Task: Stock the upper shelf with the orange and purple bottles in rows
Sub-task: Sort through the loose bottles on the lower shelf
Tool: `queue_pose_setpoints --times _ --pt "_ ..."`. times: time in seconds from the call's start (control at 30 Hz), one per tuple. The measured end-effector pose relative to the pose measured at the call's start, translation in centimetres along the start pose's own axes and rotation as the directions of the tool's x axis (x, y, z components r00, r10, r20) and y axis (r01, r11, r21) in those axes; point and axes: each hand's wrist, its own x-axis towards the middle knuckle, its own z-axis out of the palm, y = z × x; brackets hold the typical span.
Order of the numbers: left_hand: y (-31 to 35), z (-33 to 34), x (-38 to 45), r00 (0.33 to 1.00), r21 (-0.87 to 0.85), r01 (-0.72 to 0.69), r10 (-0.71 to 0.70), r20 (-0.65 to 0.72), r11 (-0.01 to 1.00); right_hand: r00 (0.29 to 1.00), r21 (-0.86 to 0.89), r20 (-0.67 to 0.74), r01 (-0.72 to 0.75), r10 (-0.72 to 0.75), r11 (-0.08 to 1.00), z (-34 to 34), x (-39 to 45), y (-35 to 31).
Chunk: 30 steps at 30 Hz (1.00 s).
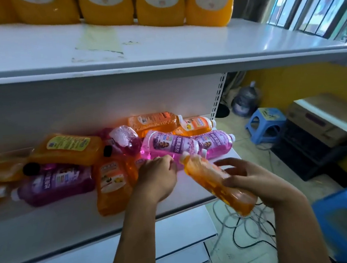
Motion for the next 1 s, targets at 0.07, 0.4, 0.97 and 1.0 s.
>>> queue_pose_setpoints --times 0.07,0.4,0.97,1.0 --pt "-0.2 0.0 0.2 1.0 0.0 0.003 -0.003 0.001 1.0 0.999 0.115 -0.037 0.039 -0.035 0.993 0.1 0.4 -0.3" --pt "-0.9 -1.0 -0.7 0.997 -0.195 -0.07 0.076 0.02 0.978 0.929 0.366 -0.308 0.314 -0.205 0.876 6.2 6.0 -1.5" --pt "-1.5 -3.3 -4.5 0.978 -0.673 -0.128 -0.02 -0.207 0.729 0.84 0.388 -0.272 0.542 -0.469 0.745 9.5 4.9 -5.7" --pt "-2.0 -3.4 -5.0 0.981 -0.678 -0.132 -0.004 -0.196 0.723 0.837 0.359 -0.252 0.547 -0.486 0.756 9.9 4.8 -5.7"
